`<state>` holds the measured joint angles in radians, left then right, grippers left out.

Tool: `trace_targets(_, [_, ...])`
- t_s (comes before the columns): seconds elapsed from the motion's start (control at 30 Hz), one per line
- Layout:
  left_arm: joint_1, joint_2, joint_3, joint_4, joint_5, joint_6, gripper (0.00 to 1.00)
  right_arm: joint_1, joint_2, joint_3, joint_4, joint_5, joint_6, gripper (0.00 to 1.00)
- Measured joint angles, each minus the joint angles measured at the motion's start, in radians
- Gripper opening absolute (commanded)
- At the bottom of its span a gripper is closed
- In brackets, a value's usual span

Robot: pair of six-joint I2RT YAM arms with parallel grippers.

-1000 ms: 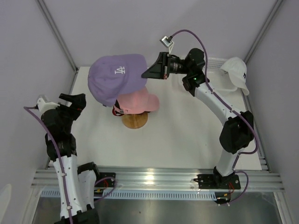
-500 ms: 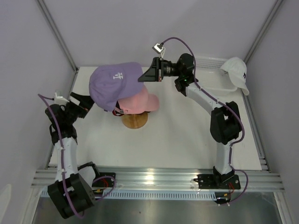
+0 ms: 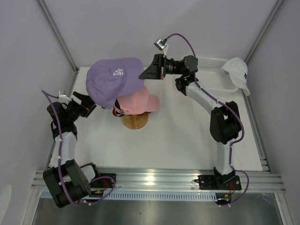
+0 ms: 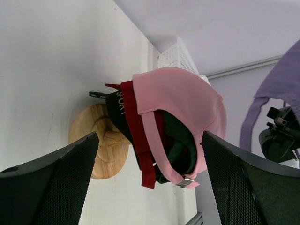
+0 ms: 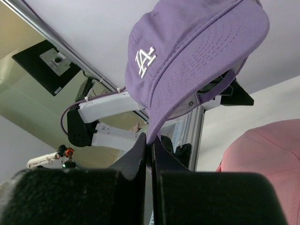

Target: Stack the hats

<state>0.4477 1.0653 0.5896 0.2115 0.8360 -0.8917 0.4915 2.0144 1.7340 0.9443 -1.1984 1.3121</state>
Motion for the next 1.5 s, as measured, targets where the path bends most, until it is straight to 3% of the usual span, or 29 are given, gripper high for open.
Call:
trace_targets(0.43, [-0.004, -0.085, 0.002, 0.080, 0.068, -0.071, 0.95, -0.010, 0.002, -0.019, 0.060, -0.008, 0.042, 0.00])
trace_targets(0.63, [-0.091, -0.067, 0.009, 0.124, 0.095, -0.088, 0.94, -0.001, 0.002, -0.019, 0.082, -0.008, 0.050, 0.00])
trace_targets(0.77, [-0.148, -0.035, 0.023, 0.131, 0.094, -0.090, 0.89, 0.010, 0.003, -0.019, 0.083, -0.008, 0.050, 0.00])
trace_targets(0.87, [-0.159, -0.021, 0.026, 0.131, 0.092, -0.098, 0.78, 0.015, 0.005, -0.019, 0.085, -0.008, 0.051, 0.00])
trace_targets(1.13, [-0.159, -0.002, 0.026, 0.192, 0.107, -0.159, 0.68, 0.029, 0.029, -0.019, 0.158, -0.007, 0.113, 0.00])
trace_targets(1.23, [-0.159, -0.005, 0.026, 0.240, 0.130, -0.200, 0.51, 0.034, 0.042, -0.019, 0.167, -0.006, 0.121, 0.00])
trace_targets(1.3, [-0.159, -0.016, 0.026, 0.245, 0.139, -0.208, 0.29, 0.035, 0.047, -0.019, 0.167, -0.006, 0.121, 0.00])
trace_targets(1.33, [-0.160, -0.025, 0.026, 0.237, 0.139, -0.208, 0.01, 0.035, 0.049, -0.019, 0.167, -0.006, 0.119, 0.00])
trace_targets(1.5, [-0.163, -0.097, 0.104, -0.005, 0.053, -0.081, 0.01, 0.021, 0.051, -0.024, 0.084, 0.000, 0.035, 0.00])
